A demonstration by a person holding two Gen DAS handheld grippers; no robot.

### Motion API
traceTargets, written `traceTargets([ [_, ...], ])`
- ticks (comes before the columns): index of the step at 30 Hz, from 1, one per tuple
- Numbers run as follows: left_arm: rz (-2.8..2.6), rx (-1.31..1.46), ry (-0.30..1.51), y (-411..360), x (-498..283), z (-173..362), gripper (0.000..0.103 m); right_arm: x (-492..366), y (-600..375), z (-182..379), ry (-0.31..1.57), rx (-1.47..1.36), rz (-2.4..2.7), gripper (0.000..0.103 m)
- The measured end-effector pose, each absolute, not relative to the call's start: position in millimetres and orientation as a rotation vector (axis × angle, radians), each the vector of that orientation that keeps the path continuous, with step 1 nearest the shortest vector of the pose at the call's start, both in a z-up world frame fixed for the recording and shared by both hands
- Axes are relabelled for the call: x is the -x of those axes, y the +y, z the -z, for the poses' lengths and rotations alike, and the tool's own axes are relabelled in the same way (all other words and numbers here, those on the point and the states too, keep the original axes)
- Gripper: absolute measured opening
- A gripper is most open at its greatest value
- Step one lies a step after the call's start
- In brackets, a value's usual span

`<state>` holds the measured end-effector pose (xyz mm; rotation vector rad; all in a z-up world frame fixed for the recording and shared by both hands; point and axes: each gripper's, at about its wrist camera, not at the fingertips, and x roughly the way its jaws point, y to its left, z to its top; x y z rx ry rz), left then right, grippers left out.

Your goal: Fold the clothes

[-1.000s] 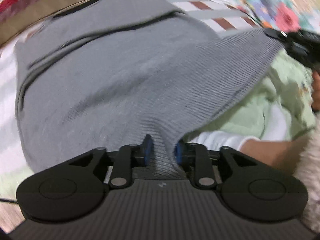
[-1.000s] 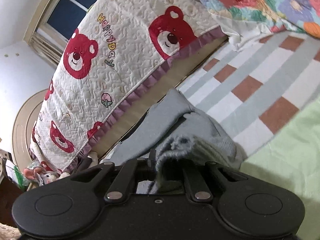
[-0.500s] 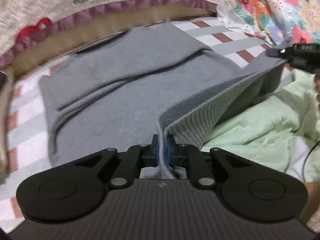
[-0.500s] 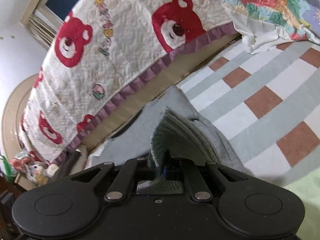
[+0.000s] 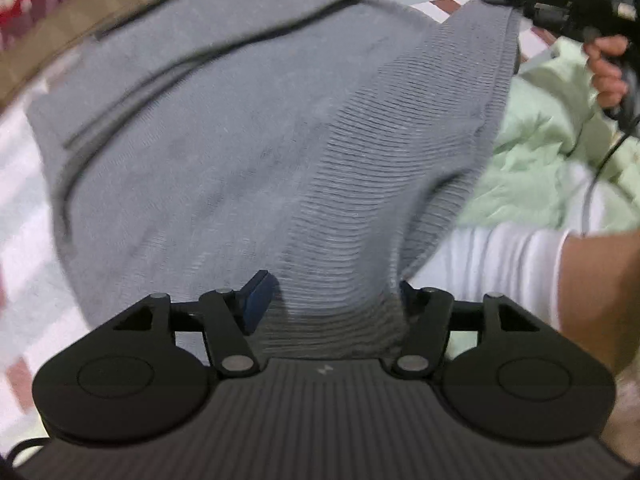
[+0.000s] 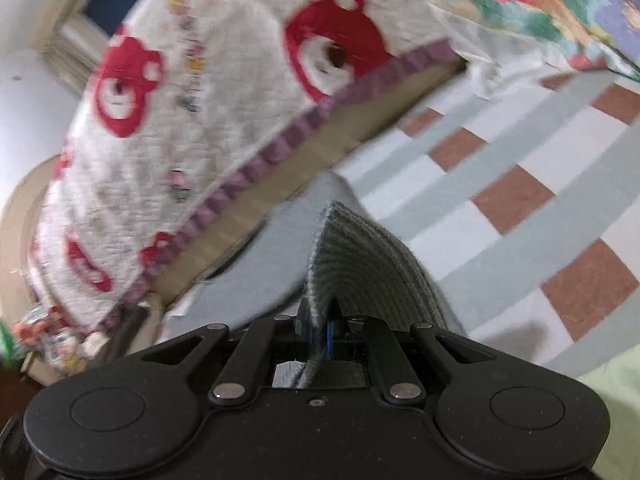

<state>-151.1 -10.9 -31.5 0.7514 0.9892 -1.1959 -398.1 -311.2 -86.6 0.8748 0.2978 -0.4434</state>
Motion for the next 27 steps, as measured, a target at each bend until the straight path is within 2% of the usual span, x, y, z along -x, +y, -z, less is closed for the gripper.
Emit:
traceTargets([
  [1,1.187,-0.728,0.961,-7.9,150.5,25.3,0.007,403.2,-304.8,83.2,0.279,-0.849,0.417,0.009],
  [2,1.178,-0.706,0.933,-5.0,149.9,19.1,0.006,408.7,-297.7,78.8,0.263,-0.832,0.4,0.009],
  [10,1.166,-0.475,0.709,69.2,157.8,-83.6,0.005,493.7,-219.1,33.1,0.099,-0.831,0.343,0.008],
  [16,1.168,-0.482,0.807,96.2,179.5,-48.5,0.006,521.3,-203.6,95.1,0.183,-0.988,0.471,0.007],
  [19,1.153,-0.491,0.77,93.6,192.3,-45.2,0.005,518.2,-201.3,89.2,0.19,-0.965,0.48,0.007],
  [24,1.101,-0.363,0.648,118.6,191.0,-83.5,0.005,519.5,-199.1,50.8,0.11,-0.92,0.38,0.007],
  [27,1.082,-0.314,0.672,131.1,191.5,-78.3,0.005,513.5,-191.4,60.4,0.207,-0.924,0.385,0.007],
])
